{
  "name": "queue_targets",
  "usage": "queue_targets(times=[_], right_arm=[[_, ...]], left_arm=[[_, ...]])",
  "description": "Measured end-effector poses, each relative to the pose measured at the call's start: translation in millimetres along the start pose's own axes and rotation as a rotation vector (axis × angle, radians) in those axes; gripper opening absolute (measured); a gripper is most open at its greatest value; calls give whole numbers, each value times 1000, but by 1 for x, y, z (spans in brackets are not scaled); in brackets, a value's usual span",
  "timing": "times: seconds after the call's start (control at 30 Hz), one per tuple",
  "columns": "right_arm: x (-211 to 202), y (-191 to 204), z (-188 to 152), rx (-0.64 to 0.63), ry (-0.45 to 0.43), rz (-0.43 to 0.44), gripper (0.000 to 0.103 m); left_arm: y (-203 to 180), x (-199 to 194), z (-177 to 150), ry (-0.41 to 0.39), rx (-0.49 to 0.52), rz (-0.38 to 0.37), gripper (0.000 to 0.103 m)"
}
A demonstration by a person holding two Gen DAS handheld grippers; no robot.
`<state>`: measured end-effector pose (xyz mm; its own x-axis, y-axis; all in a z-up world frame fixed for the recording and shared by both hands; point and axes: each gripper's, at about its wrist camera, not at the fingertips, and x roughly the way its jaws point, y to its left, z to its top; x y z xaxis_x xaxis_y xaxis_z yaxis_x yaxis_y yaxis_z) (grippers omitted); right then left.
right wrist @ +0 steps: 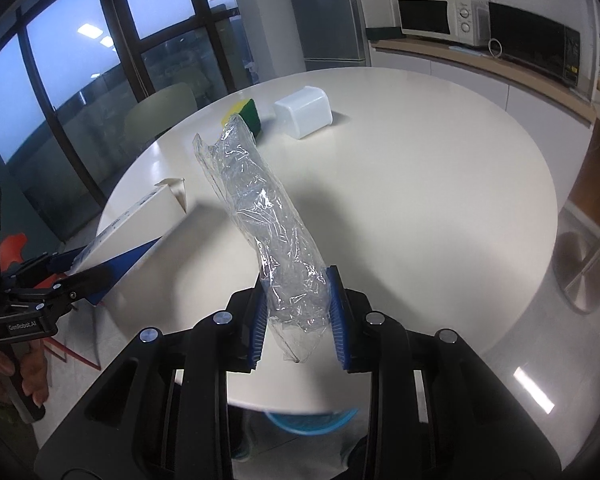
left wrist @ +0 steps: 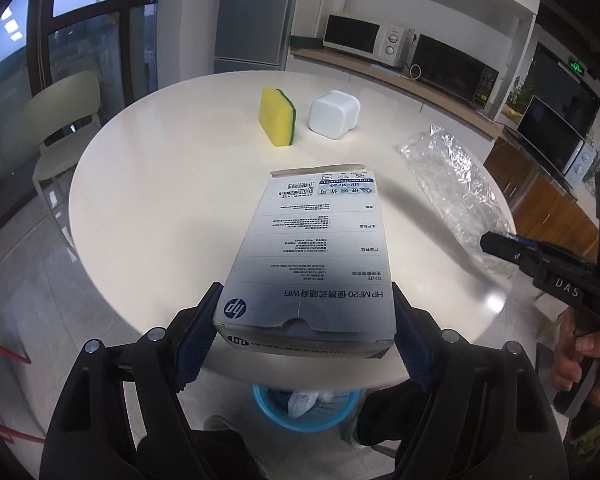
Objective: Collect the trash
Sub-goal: 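Carry the HP box and plastic sleeve down over the wastebasket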
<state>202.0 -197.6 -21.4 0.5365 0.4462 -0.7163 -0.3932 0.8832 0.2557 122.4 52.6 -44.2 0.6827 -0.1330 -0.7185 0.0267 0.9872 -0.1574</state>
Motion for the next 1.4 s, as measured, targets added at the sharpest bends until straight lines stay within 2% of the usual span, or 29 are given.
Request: queue_targets(times=[0.13,0.47,0.87,1.03,1.23,1.4], right_arm=[[-4,-1,-12,34,25,42,26],[-29,12,-56,-15,31,15,26],[-63,27,-100,-64,46,45,26],[-63,30,-118,-73,81,53,26],[-59,36,-146,-91,139,60,26],[-34,33,-171,-80,214,66,26]], left_arm=[[-5,-15,-13,-21,5,9,78],[-6,-49,-56,-42,17,32,78],[-18,-85,-101,-26,43,-13,78],[-16,-81,-117,8,25,-24,78],[-15,-55,-135,78,14,-33,78],[-16,-26,-148,150,16,-24,78]])
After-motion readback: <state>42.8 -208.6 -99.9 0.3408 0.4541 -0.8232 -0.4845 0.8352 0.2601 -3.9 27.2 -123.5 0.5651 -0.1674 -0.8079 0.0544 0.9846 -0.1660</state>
